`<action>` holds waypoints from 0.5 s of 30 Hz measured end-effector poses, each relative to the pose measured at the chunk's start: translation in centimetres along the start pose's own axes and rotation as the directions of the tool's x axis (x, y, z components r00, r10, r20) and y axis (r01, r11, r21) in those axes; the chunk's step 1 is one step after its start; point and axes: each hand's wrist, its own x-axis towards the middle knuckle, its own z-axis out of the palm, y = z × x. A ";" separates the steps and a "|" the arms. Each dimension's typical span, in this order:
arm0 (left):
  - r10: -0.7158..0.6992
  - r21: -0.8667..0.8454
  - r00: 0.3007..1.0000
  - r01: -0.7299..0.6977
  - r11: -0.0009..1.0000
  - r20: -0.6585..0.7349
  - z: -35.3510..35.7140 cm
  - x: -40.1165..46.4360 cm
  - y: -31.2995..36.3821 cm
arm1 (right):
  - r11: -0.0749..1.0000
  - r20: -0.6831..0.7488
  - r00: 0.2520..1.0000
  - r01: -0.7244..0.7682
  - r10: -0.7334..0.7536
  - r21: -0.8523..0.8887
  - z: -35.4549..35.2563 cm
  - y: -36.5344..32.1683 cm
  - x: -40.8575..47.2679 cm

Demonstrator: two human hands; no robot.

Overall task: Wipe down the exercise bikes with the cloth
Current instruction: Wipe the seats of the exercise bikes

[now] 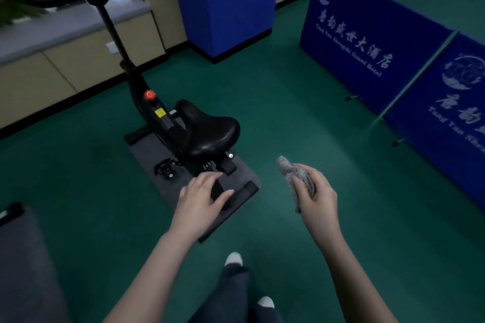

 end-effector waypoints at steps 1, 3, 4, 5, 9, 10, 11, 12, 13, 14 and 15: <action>-0.010 0.013 1.000 0.010 1.000 -0.007 0.0 0.2 -0.3 | 1.000 0.016 1.000 0.002 -0.002 -0.002 0.4 0.1 0.6; -0.052 0.030 0.999 0.053 0.998 -0.011 0.2 0.9 -1.0 | 1.000 0.059 0.998 0.014 -0.014 -0.005 1.3 0.2 2.2; -0.079 0.033 0.997 0.079 0.996 -0.008 0.3 1.4 -1.5 | 1.000 0.084 0.996 0.022 -0.021 -0.004 1.9 0.3 3.1; -0.102 0.036 0.995 0.102 0.994 -0.005 0.5 2.0 -2.0 | 1.000 0.108 0.994 0.026 -0.025 -0.003 2.3 0.3 3.9; -0.195 0.011 0.981 0.195 0.981 -0.015 1.2 5.0 -4.1 | 0.997 0.199 0.978 0.062 -0.053 -0.037 3.9 0.2 7.7; -0.219 0.002 0.976 0.219 0.976 -0.020 1.4 5.8 -4.4 | 0.996 0.217 0.975 0.070 -0.057 -0.052 4.2 0.0 8.8; -0.241 -0.002 0.970 0.241 0.971 -0.020 1.5 6.6 -4.7 | 0.994 0.230 0.971 0.084 -0.066 -0.069 4.4 -0.1 9.9; -0.270 -0.010 0.963 0.270 0.963 -0.020 1.6 7.5 -5.1 | 0.990 0.250 0.965 0.107 -0.081 -0.090 4.7 -0.3 11.2; -0.293 -0.013 0.956 0.293 0.956 -0.020 1.6 8.3 -5.4 | 0.985 0.268 0.959 0.129 -0.095 -0.112 5.0 -0.4 12.4; -0.308 -0.010 0.951 0.308 0.951 -0.026 1.6 9.0 -5.7 | 0.982 0.281 0.954 0.143 -0.103 -0.127 5.3 -0.5 13.5; -0.313 0.000 0.949 0.313 0.950 -0.036 1.5 9.6 -5.9 | 0.980 0.287 0.952 0.147 -0.103 -0.133 5.7 -0.6 14.6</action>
